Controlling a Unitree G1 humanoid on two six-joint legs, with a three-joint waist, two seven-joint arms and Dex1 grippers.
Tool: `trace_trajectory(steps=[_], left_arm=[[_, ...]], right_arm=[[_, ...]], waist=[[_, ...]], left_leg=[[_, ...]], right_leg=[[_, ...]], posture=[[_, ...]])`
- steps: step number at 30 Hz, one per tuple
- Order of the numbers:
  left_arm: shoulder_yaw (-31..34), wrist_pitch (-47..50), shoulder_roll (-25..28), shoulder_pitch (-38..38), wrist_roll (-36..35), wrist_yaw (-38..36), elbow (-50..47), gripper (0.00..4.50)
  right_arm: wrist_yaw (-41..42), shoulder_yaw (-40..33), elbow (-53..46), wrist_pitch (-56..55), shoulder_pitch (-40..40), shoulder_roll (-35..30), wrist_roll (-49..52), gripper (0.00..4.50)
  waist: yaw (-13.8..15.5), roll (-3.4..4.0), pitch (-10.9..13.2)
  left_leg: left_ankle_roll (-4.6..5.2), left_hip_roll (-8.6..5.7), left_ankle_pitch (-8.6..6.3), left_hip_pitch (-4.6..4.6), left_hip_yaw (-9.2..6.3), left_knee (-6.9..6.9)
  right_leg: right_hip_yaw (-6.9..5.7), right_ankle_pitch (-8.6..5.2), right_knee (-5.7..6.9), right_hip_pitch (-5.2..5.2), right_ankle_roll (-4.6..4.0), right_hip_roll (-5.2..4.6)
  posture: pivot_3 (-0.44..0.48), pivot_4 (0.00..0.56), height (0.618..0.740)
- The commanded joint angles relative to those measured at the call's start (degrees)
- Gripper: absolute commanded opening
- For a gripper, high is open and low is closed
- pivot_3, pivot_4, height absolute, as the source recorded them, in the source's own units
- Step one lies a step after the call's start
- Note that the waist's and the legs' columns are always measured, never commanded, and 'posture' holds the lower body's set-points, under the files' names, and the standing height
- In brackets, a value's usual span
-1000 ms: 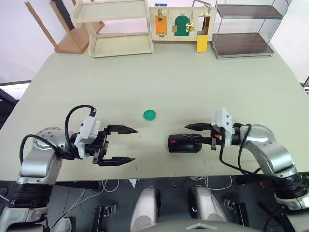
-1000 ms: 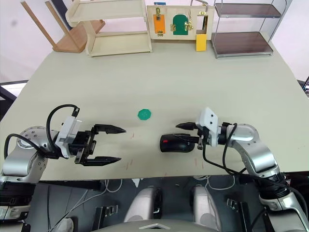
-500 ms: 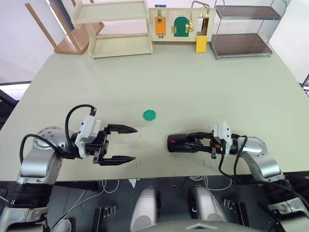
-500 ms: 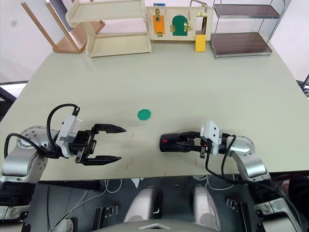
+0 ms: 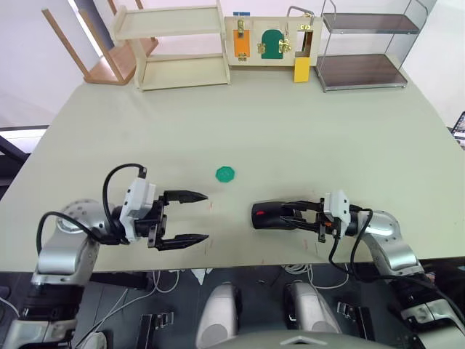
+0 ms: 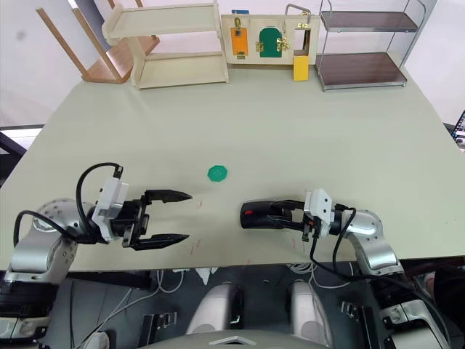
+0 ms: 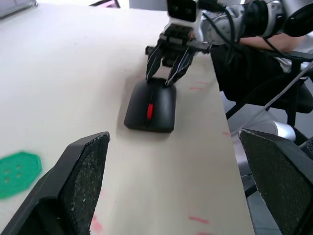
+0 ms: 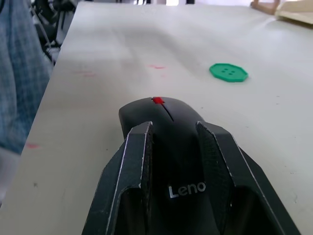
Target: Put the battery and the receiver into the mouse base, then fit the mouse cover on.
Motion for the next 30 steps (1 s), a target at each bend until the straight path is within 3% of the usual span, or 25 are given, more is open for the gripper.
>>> trace_trajectory(steps=[1, 9, 15, 22, 30], left_arm=[[1.81, -1.01, -1.12, 1.64, 0.8, 3.61, -2.22, 4.5], [4.98, 2.83, -5.27, 4.64, 1.11, 15.52, -1.66, 4.5], [8.07, 3.55, -7.05, 9.13, 3.05, 22.87, -1.03, 4.5], [12.74, 2.6, -8.63, 15.28, 4.58, 28.89, -1.76, 4.5], [12.75, 1.55, -6.74, 15.78, 7.98, 30.25, -1.72, 4.5]], right_arm=[[-1.59, -4.19, -3.52, -0.05, 1.6, -1.53, 2.09, 1.48], [-4.29, -14.04, -9.4, 5.46, 11.4, -6.79, 7.86, 1.48], [-5.65, -23.93, -4.17, 3.4, 18.01, -8.38, 10.22, 1.48], [-3.62, -32.33, 3.51, 0.45, 20.12, -10.5, 12.11, 4.32], [-0.92, -34.39, 5.11, 1.08, 20.47, -12.05, 12.49, 4.44]], waist=[[0.1, -0.01, 0.01], [0.27, 0.0, 0.01], [0.04, 0.0, 0.01], [0.08, -0.01, 0.02], [0.16, -0.02, 0.01]], left_leg=[[0.0, 0.0, 0.0, -0.03, 0.02, 0.0], [0.0, -0.03, 0.0, -0.04, 0.03, 0.0], [0.0, -0.02, -0.01, -0.01, 0.1, -0.02], [0.0, -0.02, -0.01, 0.0, 0.21, -0.03], [0.0, 0.06, -0.02, 0.01, 0.27, -0.1]], right_leg=[[0.02, 0.0, 0.0, -0.02, 0.0, -0.01], [0.03, 0.0, -0.02, -0.02, 0.01, -0.06], [0.11, -0.01, -0.05, -0.04, 0.03, -0.06], [0.2, -0.02, -0.1, -0.05, 0.05, -0.08], [0.29, -0.11, -0.13, -0.1, 0.2, -0.09]], posture=[[0.0, 0.15, 0.74], [0.0, 0.15, 0.74], [0.0, 0.15, 0.74], [0.0, 0.15, 0.74], [0.0, 0.15, 0.74]])
